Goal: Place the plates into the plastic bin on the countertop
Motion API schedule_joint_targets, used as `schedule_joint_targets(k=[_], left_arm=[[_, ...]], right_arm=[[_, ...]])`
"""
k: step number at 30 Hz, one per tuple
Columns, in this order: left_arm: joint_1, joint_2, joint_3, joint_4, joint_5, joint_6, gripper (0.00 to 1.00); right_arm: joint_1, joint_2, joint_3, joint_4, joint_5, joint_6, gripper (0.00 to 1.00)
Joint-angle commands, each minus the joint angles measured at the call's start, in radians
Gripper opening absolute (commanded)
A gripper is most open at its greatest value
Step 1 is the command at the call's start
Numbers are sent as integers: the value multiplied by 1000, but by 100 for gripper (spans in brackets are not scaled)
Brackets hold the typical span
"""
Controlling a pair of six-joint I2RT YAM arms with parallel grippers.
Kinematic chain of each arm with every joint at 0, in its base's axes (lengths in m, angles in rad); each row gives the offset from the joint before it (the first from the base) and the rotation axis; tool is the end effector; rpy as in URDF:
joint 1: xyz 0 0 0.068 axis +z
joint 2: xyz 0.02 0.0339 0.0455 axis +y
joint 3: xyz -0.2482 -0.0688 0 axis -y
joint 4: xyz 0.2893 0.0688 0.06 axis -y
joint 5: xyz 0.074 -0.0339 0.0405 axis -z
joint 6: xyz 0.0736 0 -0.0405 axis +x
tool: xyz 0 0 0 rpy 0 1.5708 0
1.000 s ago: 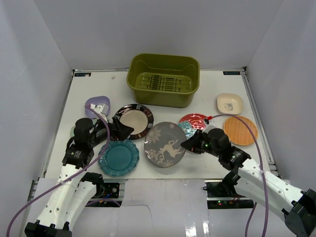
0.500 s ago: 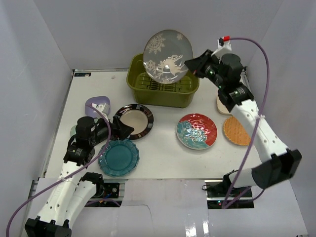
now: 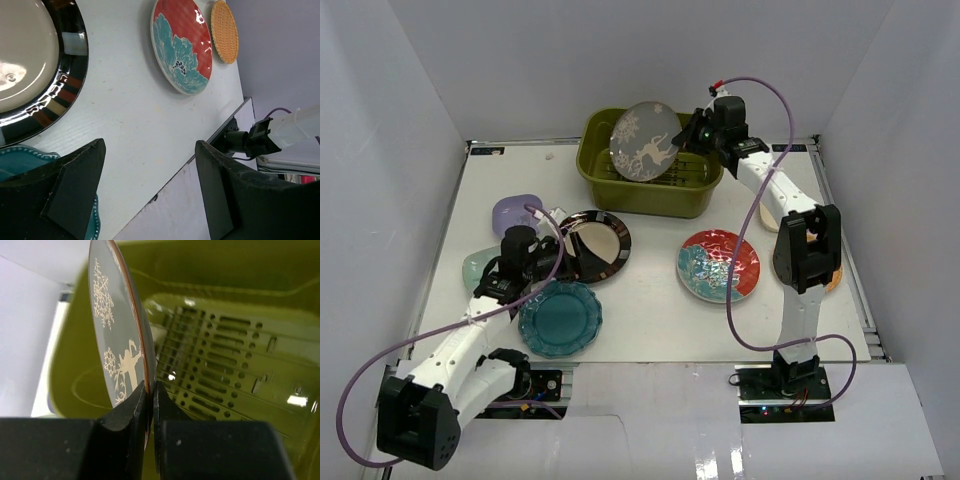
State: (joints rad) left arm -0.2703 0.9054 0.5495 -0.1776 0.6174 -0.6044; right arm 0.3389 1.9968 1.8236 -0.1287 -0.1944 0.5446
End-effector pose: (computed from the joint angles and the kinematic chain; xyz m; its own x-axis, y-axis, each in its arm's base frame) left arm 0.2529 -0.1143 0.1960 -0.8000 -0.2592 -0.5412 0.2959 0.6142 -0.7315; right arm 0.5210 0.1987 0.3053 -0.4990 0.3631 -0.7869 -0.2825 0.7903 0.5438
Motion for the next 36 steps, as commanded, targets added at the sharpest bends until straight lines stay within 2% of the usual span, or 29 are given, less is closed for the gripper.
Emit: schedule_joint_targets(k=[1, 10, 13, 14, 18, 22, 26, 28, 33, 34, 36], left_arm=[[-82, 16, -2, 105, -4, -58, 82], [-274, 182, 18, 205, -152, -107, 82], [-328, 259, 43, 265, -157, -147, 81], [-349, 279, 53, 277, -201, -152, 81], [-435, 394, 113, 296, -286, -164, 79], [-515, 536, 191, 317, -363, -176, 79], [-552, 630, 242, 342, -442, -189, 78], [-564, 686, 269, 352, -459, -193, 78], [-578, 786, 305, 414, -487, -198, 77], [-580, 817, 313, 424, -489, -204, 76], [-581, 843, 314, 463, -498, -207, 74]], right_arm=[[2, -10, 85, 130, -65, 12, 8], [5, 59, 3, 75, -43, -21, 8], [11, 65, -20, 52, -14, -41, 8], [9, 65, -38, 44, -7, -44, 8], [14, 68, -52, 6, 42, -77, 13], [18, 71, -47, -37, 79, -123, 25], [26, 68, -26, -78, 127, -161, 58], [34, 65, -15, -109, 142, -188, 69], [52, 24, -21, -126, 138, -213, 82], [57, 16, -23, -126, 122, -213, 87], [60, -16, -30, -123, 109, -213, 89]])
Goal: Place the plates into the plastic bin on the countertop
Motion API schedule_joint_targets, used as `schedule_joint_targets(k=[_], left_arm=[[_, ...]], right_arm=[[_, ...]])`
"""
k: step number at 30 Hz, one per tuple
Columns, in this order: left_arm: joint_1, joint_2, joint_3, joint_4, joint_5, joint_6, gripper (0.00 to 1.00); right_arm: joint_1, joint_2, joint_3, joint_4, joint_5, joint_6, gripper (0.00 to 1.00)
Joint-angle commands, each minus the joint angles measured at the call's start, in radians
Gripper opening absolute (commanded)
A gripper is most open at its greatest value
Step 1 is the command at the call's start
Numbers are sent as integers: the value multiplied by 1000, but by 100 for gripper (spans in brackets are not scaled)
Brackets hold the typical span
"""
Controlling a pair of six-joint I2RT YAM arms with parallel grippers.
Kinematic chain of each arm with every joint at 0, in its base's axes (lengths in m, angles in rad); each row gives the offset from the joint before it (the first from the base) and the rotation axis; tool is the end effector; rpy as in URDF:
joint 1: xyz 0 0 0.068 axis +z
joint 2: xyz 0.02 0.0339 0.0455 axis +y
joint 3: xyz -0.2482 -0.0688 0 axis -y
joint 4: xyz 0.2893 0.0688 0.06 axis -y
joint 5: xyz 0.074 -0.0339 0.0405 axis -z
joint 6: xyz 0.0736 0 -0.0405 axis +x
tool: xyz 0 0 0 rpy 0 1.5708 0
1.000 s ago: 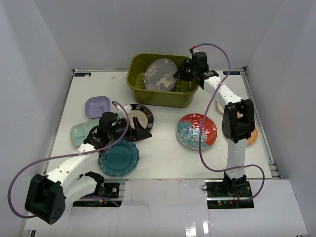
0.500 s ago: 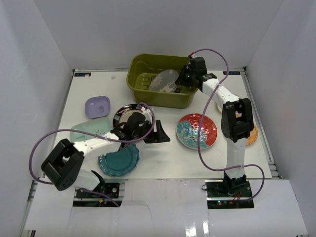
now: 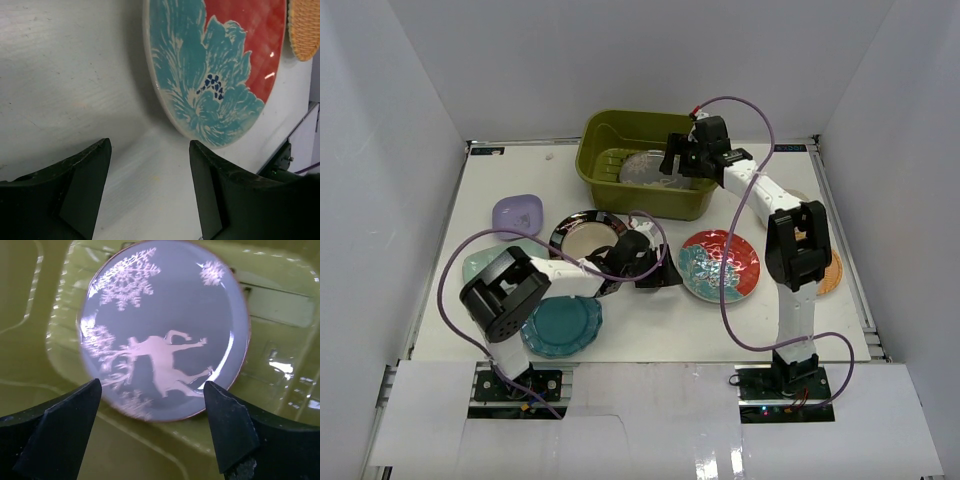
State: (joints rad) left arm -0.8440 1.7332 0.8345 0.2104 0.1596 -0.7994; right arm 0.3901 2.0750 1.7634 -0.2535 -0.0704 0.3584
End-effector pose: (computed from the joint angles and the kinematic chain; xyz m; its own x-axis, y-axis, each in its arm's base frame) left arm 0.2574 -0.3071 0.0762 -0.8817 -0.0736 -0.4660 0.2686 0.7337 -0.6241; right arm 0.5143 0.2170 0.2203 -0.6161 0.1250 -0.7777 -0.2330 0.9142 0.3315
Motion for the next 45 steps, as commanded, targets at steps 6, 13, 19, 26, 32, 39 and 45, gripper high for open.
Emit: schedule_joint_targets(k=[6, 13, 19, 26, 32, 39, 45], left_arm=[[-7, 115, 40, 185, -66, -53, 70], [-9, 219, 77, 256, -89, -110, 60], [-9, 247, 66, 308, -143, -141, 32], [-9, 140, -26, 369, -128, -141, 0], [-6, -100, -95, 349, -9, -136, 0], [80, -359, -140, 307, 69, -172, 0], [216, -543, -105, 238, 158, -192, 0]], right_arm=[[16, -248, -77, 72, -115, 19, 91], [55, -493, -408, 279, -207, 88, 91], [107, -709, -683, 436, -238, 197, 85], [161, -952, -953, 499, -230, 257, 82], [161, -1202, -1070, 404, -206, 258, 84], [156, -1384, -1035, 203, -134, 192, 90], [154, -1441, -940, 111, -158, 169, 84]])
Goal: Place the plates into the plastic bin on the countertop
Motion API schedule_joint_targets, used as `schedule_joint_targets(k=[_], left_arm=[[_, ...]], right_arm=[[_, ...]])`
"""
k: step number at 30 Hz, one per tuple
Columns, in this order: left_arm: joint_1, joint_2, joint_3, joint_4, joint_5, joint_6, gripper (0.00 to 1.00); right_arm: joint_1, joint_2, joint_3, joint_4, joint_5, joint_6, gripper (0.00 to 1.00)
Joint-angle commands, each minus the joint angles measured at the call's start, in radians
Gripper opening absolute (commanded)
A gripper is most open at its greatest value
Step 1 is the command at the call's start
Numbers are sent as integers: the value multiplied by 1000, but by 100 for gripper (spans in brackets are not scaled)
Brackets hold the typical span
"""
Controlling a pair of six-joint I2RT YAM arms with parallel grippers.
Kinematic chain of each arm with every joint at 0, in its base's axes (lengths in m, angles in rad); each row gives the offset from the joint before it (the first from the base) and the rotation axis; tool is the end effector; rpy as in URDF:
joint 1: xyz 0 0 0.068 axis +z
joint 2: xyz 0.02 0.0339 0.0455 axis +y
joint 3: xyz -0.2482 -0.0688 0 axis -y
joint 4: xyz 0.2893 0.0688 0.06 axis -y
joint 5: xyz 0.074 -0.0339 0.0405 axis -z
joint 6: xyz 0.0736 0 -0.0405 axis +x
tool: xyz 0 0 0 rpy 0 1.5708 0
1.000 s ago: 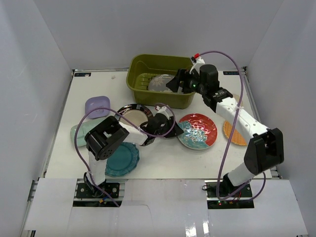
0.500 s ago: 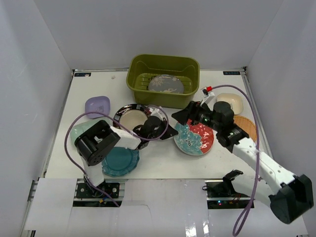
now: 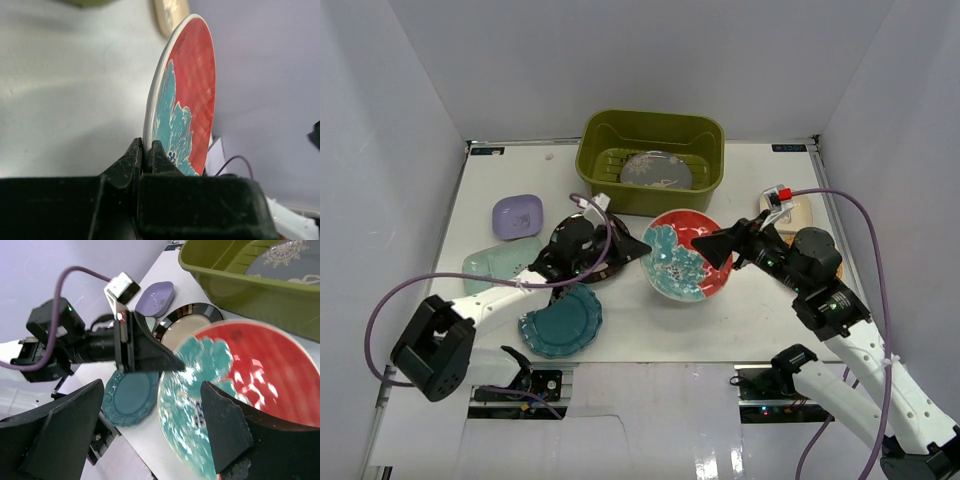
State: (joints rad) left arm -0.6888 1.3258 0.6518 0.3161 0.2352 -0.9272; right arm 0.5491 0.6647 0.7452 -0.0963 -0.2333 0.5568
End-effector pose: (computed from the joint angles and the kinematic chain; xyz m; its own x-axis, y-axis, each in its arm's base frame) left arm 0.2667 -0.2418 0.1696 -0.7915 -0.3560 -0.4967 0.2557 0.5454 -0.7982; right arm 0.2076 0.1470 0.3474 -0.3840 0.3678 -0.8469 -0.5914 0.6065 0.5315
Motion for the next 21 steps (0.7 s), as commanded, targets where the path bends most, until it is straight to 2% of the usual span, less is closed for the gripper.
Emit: schedule_joint_targets(k=[1, 4, 8, 10, 13, 14, 17, 21], left_arm=[[74, -151, 92, 109, 102, -64, 0], [118, -168, 181, 36, 104, -33, 0], [193, -105, 321, -37, 105, 14, 0], [224, -65, 400, -54, 119, 21, 0], [285, 31, 507, -64, 161, 8, 0], [314, 86, 537, -71, 165, 7, 0], [345, 214, 670, -109, 176, 16, 0], [374, 363, 818, -149, 164, 33, 0]], right_arm=[[-6, -42, 86, -49, 8, -28, 83], [-5, -80, 91, -52, 46, -21, 80], [-6, -65, 97, -62, 86, -34, 75], [-6, -44, 98, -63, 109, -55, 80], [-5, 10, 126, -57, 166, -64, 95], [-6, 38, 138, -57, 169, -70, 97], [-8, 75, 172, -36, 116, -72, 96], [-6, 78, 138, 1, 83, -57, 92]])
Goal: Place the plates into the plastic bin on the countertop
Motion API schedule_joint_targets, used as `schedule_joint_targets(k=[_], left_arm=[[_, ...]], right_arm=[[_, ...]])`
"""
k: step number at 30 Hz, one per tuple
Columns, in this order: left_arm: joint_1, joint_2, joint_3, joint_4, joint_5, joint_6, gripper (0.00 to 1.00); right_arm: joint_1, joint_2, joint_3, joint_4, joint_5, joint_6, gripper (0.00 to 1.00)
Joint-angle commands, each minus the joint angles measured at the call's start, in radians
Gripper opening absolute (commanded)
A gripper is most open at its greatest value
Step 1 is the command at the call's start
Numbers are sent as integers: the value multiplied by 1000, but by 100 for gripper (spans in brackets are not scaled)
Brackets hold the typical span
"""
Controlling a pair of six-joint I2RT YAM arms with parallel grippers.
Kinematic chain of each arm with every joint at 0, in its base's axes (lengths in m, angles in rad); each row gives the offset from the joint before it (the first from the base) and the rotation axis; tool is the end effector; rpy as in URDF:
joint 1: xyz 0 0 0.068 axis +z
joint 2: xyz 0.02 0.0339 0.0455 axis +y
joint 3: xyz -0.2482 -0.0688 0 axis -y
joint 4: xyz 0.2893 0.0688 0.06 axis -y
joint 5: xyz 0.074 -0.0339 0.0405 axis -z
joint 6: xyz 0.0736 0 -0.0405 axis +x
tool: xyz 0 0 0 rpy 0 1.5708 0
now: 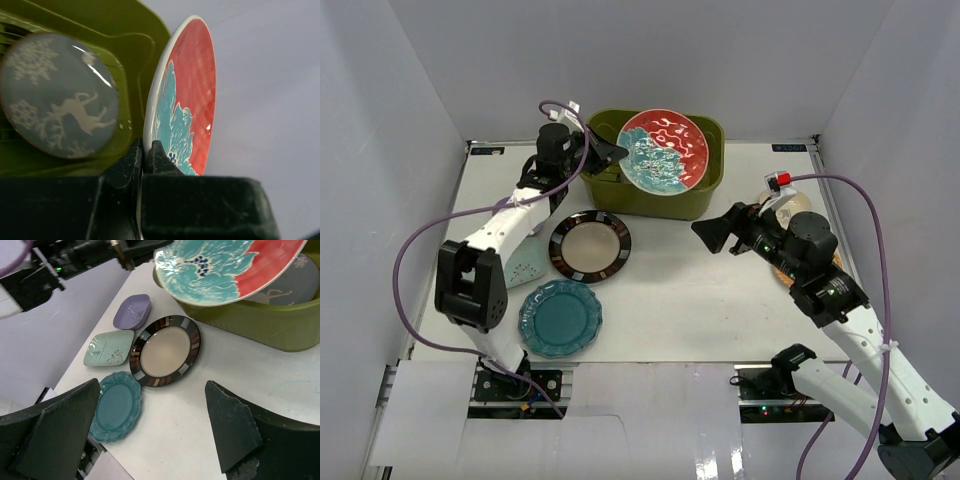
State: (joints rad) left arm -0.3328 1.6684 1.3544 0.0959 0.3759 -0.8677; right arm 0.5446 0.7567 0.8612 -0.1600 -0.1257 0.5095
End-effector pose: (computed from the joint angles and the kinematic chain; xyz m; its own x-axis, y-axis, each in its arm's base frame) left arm 0.4420 -0.1814 0.2974 -0.6225 -0.5356 -0.5707 0.2595 0.5467 -0.7961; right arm 0.2243 0.1466 0.3656 -0.3443 0.3572 -0.8683 -0.5190 0.6982 0.4931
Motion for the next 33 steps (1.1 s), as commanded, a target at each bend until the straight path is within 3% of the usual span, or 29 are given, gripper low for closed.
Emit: schedule_joint_targets(k=[1, 15, 26, 29, 30, 33], left_arm=[[20, 49, 142, 53, 15, -22, 0], [34, 398, 488, -85, -92, 102, 0], [34, 498, 488, -127, -103, 159, 0], [34, 514, 489, -154, -107, 173, 16], [34, 513, 488, -160, -111, 177, 37], [34, 501, 473, -180, -123, 203, 68]], right_arm=[[-3, -19, 3, 69, -28, -8, 91], [-2, -8, -105, 111, -72, 7, 90], [-3, 18, -123, 139, -86, 15, 90], [-2, 23, -133, 148, -81, 15, 90], [-2, 26, -133, 148, -80, 15, 90], [-2, 44, -134, 148, -80, 15, 90]])
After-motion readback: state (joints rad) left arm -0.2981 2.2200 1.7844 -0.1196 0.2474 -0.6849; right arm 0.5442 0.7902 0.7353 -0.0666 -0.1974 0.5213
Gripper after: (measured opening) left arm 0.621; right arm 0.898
